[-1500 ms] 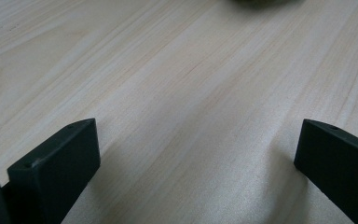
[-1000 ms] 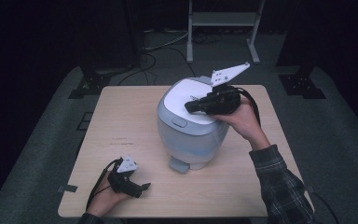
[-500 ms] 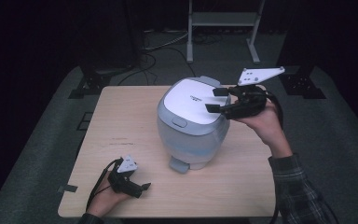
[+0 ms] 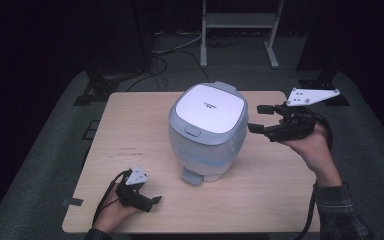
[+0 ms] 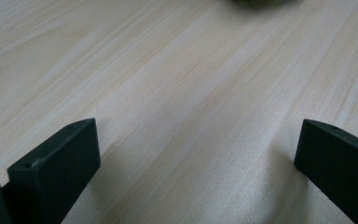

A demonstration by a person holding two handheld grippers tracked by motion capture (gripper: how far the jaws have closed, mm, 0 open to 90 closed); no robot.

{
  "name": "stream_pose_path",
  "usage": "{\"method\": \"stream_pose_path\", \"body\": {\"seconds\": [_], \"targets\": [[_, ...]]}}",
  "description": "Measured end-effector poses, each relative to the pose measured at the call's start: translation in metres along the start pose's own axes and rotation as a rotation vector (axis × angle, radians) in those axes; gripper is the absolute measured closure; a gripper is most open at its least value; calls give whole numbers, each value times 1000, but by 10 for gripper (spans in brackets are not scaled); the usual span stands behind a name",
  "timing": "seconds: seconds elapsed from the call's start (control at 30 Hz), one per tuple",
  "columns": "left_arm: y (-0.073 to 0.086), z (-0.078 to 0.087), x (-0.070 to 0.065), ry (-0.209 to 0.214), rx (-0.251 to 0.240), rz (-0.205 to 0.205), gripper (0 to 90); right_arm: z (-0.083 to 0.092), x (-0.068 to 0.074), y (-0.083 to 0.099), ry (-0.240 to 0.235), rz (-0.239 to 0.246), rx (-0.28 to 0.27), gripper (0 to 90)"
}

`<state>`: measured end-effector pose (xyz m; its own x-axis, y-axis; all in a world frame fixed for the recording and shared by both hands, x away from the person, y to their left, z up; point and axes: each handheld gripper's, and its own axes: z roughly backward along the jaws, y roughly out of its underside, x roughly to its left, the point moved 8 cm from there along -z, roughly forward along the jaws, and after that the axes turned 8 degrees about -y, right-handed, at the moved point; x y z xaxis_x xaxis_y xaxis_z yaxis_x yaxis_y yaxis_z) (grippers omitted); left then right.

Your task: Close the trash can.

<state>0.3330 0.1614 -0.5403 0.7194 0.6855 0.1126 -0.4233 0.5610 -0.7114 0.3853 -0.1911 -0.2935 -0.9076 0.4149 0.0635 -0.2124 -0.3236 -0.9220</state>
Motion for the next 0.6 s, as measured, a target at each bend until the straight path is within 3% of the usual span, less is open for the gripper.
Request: {"method": "stream_pose_path", "body": {"seconds": [0.27, 0.6], "targets": [[0, 0, 0, 0, 1, 0, 0, 5, -5, 38, 45, -56, 32, 131], [0, 0, 0, 0, 2, -1, 0, -2, -5, 83, 74, -101, 74, 97]]}}
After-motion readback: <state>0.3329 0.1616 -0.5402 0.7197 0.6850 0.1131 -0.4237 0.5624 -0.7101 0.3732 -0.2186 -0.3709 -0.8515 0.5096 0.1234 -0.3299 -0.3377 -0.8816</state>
